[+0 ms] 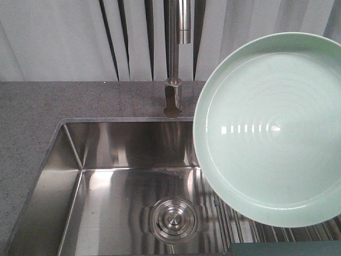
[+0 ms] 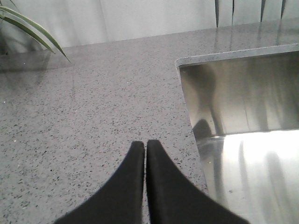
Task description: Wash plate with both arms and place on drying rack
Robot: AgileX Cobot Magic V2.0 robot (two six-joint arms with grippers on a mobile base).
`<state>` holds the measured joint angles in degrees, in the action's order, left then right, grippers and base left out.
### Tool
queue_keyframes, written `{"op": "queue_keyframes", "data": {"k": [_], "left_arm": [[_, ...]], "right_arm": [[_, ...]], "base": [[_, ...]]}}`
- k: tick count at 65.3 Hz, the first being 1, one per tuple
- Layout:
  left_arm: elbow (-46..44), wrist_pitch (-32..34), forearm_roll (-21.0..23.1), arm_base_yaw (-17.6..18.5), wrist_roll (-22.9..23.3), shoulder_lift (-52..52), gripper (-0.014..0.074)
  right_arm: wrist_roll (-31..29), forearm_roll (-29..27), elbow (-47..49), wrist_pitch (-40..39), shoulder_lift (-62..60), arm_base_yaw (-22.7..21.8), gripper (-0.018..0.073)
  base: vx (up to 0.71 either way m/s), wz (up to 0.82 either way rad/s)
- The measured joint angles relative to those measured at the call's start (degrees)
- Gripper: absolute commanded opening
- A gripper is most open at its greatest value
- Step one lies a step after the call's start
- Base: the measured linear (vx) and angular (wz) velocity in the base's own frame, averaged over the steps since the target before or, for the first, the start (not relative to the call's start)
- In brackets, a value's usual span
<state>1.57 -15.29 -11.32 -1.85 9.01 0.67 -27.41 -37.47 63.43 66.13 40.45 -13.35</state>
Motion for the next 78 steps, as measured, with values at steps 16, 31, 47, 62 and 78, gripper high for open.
{"op": "queue_keyframes", "data": {"k": [16, 31, 47, 62, 78], "left_arm": [[0.0, 0.8, 0.0, 0.0, 0.0, 0.0, -0.0006], [0.0, 4.9, 0.0, 0.0, 0.0, 0.0, -0.0006], [0.0, 7.1, 0.3, 0.0, 0.7, 0.0, -0.0006], [0.0, 12.3, 2.2, 0.0, 4.2, 0.0, -0.0006], [0.0, 20.6, 2.4, 0.0, 7.0, 0.0, -0.0006]], "right_arm": [[0.0, 0.0, 0.0, 0.0, 0.0, 0.0, -0.0006], [0.0, 0.0, 0.0, 0.0, 0.0, 0.0, -0.0006], [0.0, 0.0, 0.0, 0.0, 0.0, 0.0, -0.0006], [0.0, 0.0, 0.0, 0.0, 0.0, 0.0, -0.0006], [-0.4, 0.0, 0.0, 0.0, 0.0, 0.0, -0.0006]], "base": [[0.0, 0.0], [0.0, 0.0], [0.0, 0.0], [0.0, 0.0], [0.0, 0.0]]}}
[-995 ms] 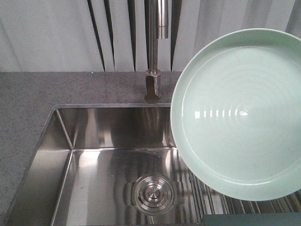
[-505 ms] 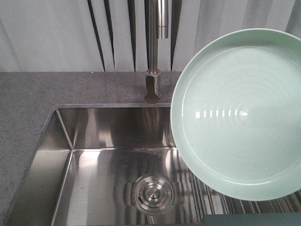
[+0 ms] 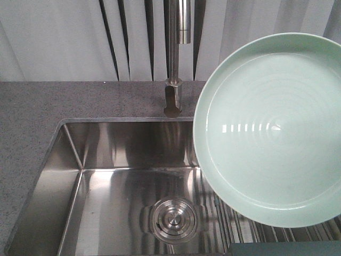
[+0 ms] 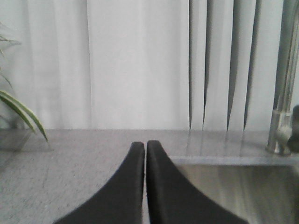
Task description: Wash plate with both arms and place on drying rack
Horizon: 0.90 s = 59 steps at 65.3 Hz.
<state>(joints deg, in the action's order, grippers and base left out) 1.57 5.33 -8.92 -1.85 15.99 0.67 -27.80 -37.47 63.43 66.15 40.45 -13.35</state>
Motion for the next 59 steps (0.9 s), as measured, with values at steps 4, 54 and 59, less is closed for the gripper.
{"op": "queue_keyframes", "data": {"k": [4, 54, 59], "left_arm": [[0.0, 3.2, 0.0, 0.0, 1.0, 0.0, -0.0006], [0.0, 38.1, 5.7, 0.0, 31.1, 0.0, -0.0006], [0.0, 38.2, 8.9, 0.0, 36.2, 0.0, -0.0006]], "right_arm": [[0.0, 0.0, 0.0, 0.0, 0.0, 0.0, -0.0006], [0.0, 0.0, 0.0, 0.0, 0.0, 0.0, -0.0006], [0.0, 0.0, 0.0, 0.0, 0.0, 0.0, -0.0006]], "base": [[0.0, 0.0], [0.0, 0.0], [0.0, 0.0]]}}
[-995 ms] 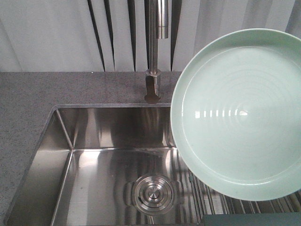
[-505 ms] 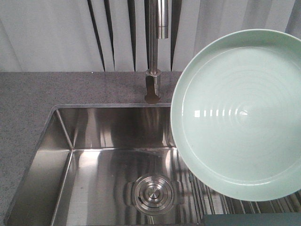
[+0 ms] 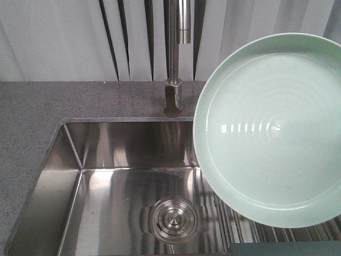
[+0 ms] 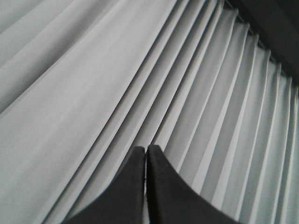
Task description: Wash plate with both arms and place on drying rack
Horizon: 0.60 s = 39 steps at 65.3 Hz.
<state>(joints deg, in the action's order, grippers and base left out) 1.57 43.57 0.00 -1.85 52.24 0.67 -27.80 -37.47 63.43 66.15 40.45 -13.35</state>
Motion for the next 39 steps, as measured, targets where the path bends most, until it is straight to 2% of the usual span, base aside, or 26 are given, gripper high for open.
{"op": "queue_keyframes", "data": {"k": [7, 15, 21, 28, 34, 39], "left_arm": [[-0.3, -3.1, 1.0, 0.0, 8.5, 0.0, -0.0006], [-5.4, -14.3, -2.6, 0.0, 12.7, 0.0, -0.0006], [-11.4, -19.4, -8.6, 0.0, 13.5, -1.1, -0.0006], [-17.7, -20.4, -16.2, 0.0, 14.0, -6.8, -0.0006], [-21.8, -19.6, -22.0, 0.0, 17.3, -14.2, -0.0006], [-24.4, -17.5, -29.1, 0.0, 21.6, -21.1, -0.0006]], "right_arm": [[0.0, -0.1, 0.0, 0.0, 0.0, 0.0, -0.0006], [0.1, -0.1, 0.0, -1.6, 0.0, 0.0, -0.0006], [0.7, 0.1, 0.0, -3.7, 0.0, 0.0, -0.0006], [2.7, 2.6, 0.0, -7.5, 0.0, 0.0, -0.0006], [5.9, 7.0, 0.0, -11.0, 0.0, 0.0, -0.0006], [9.1, 11.8, 0.0, -12.6, 0.0, 0.0, -0.0006]], "base": [[0.0, 0.0], [0.0, 0.0], [0.0, 0.0], [0.0, 0.0], [0.0, 0.0], [0.0, 0.0]]}}
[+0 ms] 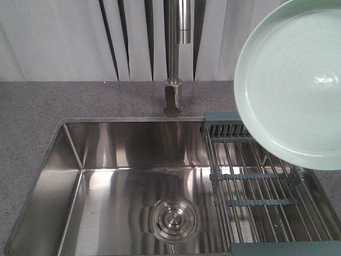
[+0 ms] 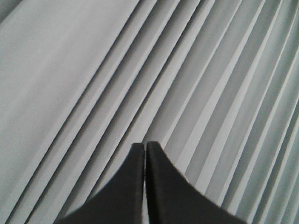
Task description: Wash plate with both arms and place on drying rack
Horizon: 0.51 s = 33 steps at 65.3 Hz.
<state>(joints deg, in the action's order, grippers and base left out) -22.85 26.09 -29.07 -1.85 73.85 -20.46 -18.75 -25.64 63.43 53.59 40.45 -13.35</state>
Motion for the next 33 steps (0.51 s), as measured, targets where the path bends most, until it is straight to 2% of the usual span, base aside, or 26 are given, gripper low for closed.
{"op": "queue_keyframes", "data": {"k": [9, 19, 27, 33], "left_arm": [[-5.4, 6.6, -15.0, 0.0, 6.9, -15.8, -0.0001], [-14.8, 16.3, -28.1, 0.0, 12.5, -34.0, 0.0053], [-25.3, 25.1, -35.8, 0.0, 17.5, -49.0, 0.0165], [-34.1, 30.6, -40.4, 0.0, 23.3, -59.3, 0.0293]], "right_arm": [[4.4, 6.4, 0.0, -0.6, 0.0, 0.0, -0.0006], [5.6, 7.9, 0.0, -0.6, 0.0, 0.0, -0.0006], [5.8, 8.0, 0.0, -0.6, 0.0, 0.0, -0.0006], [5.8, 8.0, 0.0, -0.7, 0.0, 0.0, -0.0006]], "base": [[0.0, 0.0], [0.0, 0.0], [0.0, 0.0], [0.0, 0.0]]}}
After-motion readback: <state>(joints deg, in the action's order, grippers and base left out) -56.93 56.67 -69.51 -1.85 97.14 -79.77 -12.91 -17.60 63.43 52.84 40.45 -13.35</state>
